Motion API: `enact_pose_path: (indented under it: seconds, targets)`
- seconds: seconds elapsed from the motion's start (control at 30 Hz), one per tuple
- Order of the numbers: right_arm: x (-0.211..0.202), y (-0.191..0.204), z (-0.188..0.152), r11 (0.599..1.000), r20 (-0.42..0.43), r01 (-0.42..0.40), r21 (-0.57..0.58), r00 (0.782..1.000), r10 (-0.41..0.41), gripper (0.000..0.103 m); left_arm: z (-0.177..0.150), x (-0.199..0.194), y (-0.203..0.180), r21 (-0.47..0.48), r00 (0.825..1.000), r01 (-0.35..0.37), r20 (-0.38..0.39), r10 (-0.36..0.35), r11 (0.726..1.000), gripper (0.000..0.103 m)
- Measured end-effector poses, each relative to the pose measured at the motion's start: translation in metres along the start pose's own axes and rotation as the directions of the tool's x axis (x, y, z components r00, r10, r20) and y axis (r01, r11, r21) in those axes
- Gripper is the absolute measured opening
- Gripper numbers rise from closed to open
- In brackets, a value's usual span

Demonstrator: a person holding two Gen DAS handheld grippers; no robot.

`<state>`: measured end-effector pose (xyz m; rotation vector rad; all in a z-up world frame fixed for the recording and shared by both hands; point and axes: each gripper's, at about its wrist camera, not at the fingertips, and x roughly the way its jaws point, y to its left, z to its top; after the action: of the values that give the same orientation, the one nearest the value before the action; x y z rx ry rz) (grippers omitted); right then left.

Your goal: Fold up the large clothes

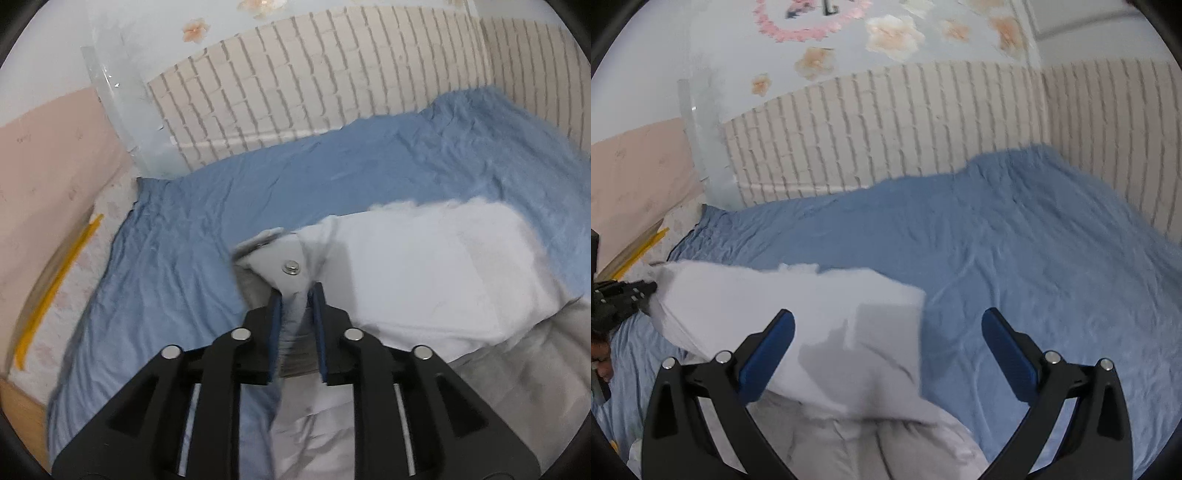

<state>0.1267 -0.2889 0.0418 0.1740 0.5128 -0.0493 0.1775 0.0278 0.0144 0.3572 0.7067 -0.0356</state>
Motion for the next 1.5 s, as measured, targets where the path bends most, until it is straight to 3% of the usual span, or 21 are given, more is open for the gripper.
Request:
enact_pose_path:
  seconds: [0.07, 0.13, 0.2, 0.27, 0.33, 0.37, 0.43, 0.5, 0.6, 0.67, 0.77, 0.9, 1.37, 1.43, 1.5]
  targets:
    - [0.012, 0.016, 0.008, 0.999, -0.011, -0.037, -0.028, 0.999, 0.037, 0.101, -0.013, 0.027, 0.008, -0.047, 0.995, 0.01, -0.1, -0.014, 0.999, 0.021]
    - [0.03, 0.034, 0.012, 0.995, -0.027, -0.023, -0.092, 0.999, 0.021, 0.101, -0.02, 0.041, 0.024, -0.125, 0.991, -0.038, -0.132, 0.022, 0.991, 0.024]
    - [0.056, 0.048, 0.014, 0.99, -0.054, -0.006, -0.138, 0.999, -0.001, 0.101, -0.018, 0.039, 0.039, -0.2, 0.994, -0.075, -0.098, 0.056, 0.977, 0.037]
    - [0.087, 0.053, 0.009, 0.993, -0.128, -0.005, -0.115, 0.992, -0.01, 0.101, -0.005, 0.028, 0.037, -0.228, 0.996, -0.081, 0.003, 0.084, 0.97, 0.055]
    - [0.111, 0.054, 0.0, 0.995, -0.159, 0.019, -0.094, 0.987, -0.034, 0.101, 0.007, 0.028, 0.019, -0.178, 0.997, -0.06, 0.032, 0.067, 0.982, 0.071]
    - [0.12, 0.053, -0.005, 0.995, -0.168, 0.031, -0.098, 0.985, -0.048, 0.101, 0.014, 0.033, 0.003, -0.135, 0.998, -0.05, 0.03, 0.054, 0.99, 0.073]
    - [0.142, 0.053, -0.021, 0.993, -0.201, 0.043, -0.112, 0.977, -0.065, 0.101, 0.022, 0.052, -0.024, -0.091, 1.0, -0.01, 0.02, 0.012, 0.996, 0.071]
    - [0.168, 0.055, -0.041, 0.986, -0.245, 0.049, -0.158, 0.966, -0.087, 0.101, 0.021, 0.08, -0.032, -0.139, 0.999, 0.003, -0.034, -0.007, 0.99, 0.065]
    - [0.198, 0.043, -0.062, 0.986, -0.288, 0.024, -0.165, 0.955, -0.071, 0.102, -0.003, 0.128, -0.032, -0.171, 0.99, -0.038, -0.141, 0.013, 0.985, 0.069]
    - [0.214, 0.03, -0.064, 0.994, -0.32, -0.023, -0.103, 0.947, -0.011, 0.102, -0.01, 0.143, -0.036, -0.144, 0.99, -0.063, -0.133, 0.044, 0.988, 0.078]
    - [0.226, 0.036, -0.066, 0.988, -0.331, -0.013, -0.155, 0.943, -0.039, 0.102, -0.011, 0.152, -0.042, -0.062, 0.989, -0.096, -0.118, 0.088, 0.993, 0.08]
    - [0.237, 0.04, -0.072, 0.987, -0.358, 0.005, -0.16, 0.932, -0.063, 0.102, -0.012, 0.168, -0.038, -0.1, 0.989, -0.068, -0.141, 0.054, 0.993, 0.081]
    - [0.245, 0.041, -0.087, 0.992, -0.464, 0.005, -0.125, 0.883, -0.063, 0.102, -0.024, 0.187, -0.055, -0.077, 0.982, -0.037, -0.188, 0.022, 0.996, 0.081]
    - [0.22, 0.031, -0.083, 0.996, -0.502, -0.042, -0.078, 0.865, -0.003, 0.101, -0.024, 0.172, -0.053, -0.057, 0.979, 0.02, -0.203, -0.031, 0.998, 0.081]
    - [0.176, 0.019, -0.072, 0.995, -0.488, -0.089, -0.034, 0.871, 0.061, 0.101, -0.028, 0.132, -0.037, -0.05, 0.983, 0.064, -0.171, -0.072, 0.997, 0.083]
